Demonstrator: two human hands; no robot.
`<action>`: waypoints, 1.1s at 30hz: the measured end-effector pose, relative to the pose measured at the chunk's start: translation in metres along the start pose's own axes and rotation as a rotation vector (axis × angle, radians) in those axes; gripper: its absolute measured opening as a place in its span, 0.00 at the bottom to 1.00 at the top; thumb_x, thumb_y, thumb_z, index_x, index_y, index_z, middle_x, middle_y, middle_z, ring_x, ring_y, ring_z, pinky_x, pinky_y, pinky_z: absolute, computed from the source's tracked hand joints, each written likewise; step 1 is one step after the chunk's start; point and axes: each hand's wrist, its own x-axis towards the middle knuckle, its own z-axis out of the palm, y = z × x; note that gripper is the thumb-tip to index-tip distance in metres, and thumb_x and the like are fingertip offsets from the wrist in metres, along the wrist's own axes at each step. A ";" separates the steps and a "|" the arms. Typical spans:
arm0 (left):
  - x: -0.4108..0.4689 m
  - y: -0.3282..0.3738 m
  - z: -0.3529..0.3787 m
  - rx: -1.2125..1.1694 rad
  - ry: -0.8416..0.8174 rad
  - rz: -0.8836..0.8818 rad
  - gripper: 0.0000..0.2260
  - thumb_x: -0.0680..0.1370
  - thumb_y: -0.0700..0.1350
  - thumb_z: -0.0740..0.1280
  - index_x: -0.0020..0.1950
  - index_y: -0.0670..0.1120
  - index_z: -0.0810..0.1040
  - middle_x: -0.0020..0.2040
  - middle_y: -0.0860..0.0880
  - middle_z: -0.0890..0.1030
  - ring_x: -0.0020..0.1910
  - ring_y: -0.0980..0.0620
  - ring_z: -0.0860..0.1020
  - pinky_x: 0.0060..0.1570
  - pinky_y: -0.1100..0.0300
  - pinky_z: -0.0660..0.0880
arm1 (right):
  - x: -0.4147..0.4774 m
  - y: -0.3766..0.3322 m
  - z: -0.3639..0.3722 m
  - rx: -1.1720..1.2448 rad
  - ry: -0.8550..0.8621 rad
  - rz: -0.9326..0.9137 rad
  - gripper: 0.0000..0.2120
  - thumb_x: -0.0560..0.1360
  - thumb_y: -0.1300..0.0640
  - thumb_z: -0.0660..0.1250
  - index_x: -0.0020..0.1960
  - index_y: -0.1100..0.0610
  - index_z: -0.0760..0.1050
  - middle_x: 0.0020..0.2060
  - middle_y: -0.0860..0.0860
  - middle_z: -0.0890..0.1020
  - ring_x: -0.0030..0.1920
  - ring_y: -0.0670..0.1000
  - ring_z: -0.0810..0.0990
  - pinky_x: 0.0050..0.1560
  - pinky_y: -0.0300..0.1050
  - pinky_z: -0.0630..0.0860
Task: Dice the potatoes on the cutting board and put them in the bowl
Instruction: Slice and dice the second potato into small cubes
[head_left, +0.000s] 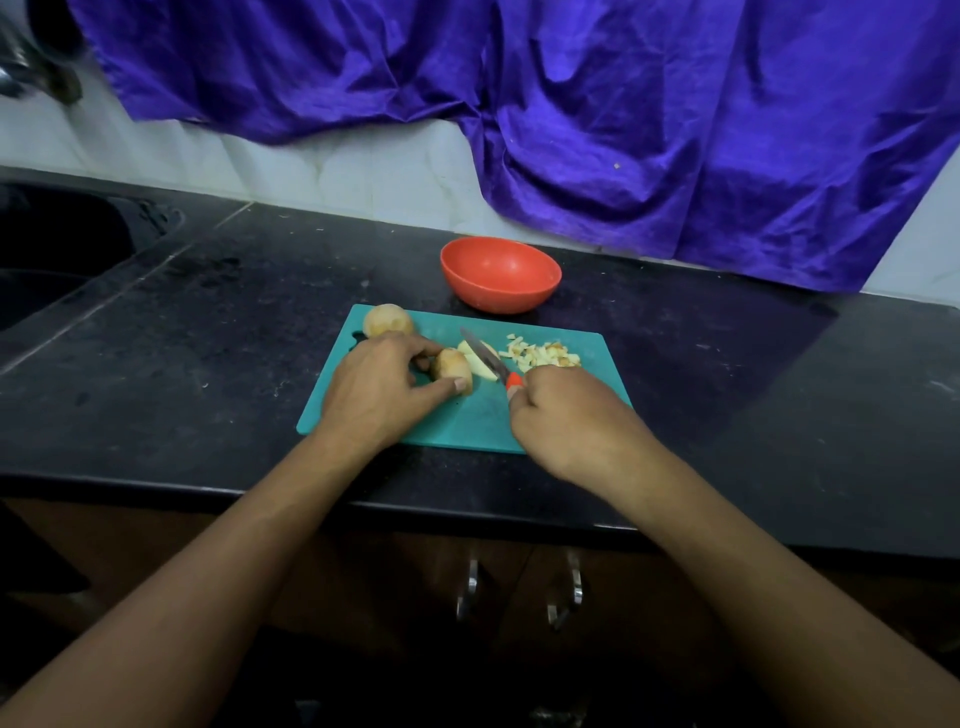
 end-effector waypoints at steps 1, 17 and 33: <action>0.000 0.000 0.000 -0.006 0.008 -0.003 0.22 0.72 0.62 0.75 0.61 0.51 0.84 0.46 0.57 0.83 0.43 0.56 0.77 0.41 0.58 0.71 | 0.003 -0.003 0.001 -0.010 0.005 -0.003 0.15 0.84 0.48 0.56 0.41 0.51 0.69 0.41 0.49 0.77 0.41 0.49 0.76 0.37 0.47 0.69; 0.000 -0.003 0.001 -0.005 0.000 0.007 0.18 0.72 0.59 0.75 0.57 0.50 0.85 0.41 0.57 0.81 0.37 0.57 0.74 0.39 0.57 0.70 | 0.014 -0.030 0.007 -0.188 0.016 -0.028 0.07 0.82 0.52 0.59 0.54 0.52 0.75 0.39 0.49 0.70 0.43 0.53 0.73 0.38 0.48 0.67; 0.003 -0.006 0.001 -0.027 -0.015 0.011 0.16 0.72 0.58 0.76 0.57 0.52 0.86 0.37 0.59 0.79 0.34 0.61 0.74 0.36 0.59 0.67 | 0.024 -0.032 0.026 -0.265 0.007 -0.066 0.13 0.83 0.54 0.59 0.64 0.55 0.76 0.52 0.54 0.79 0.52 0.56 0.79 0.43 0.50 0.69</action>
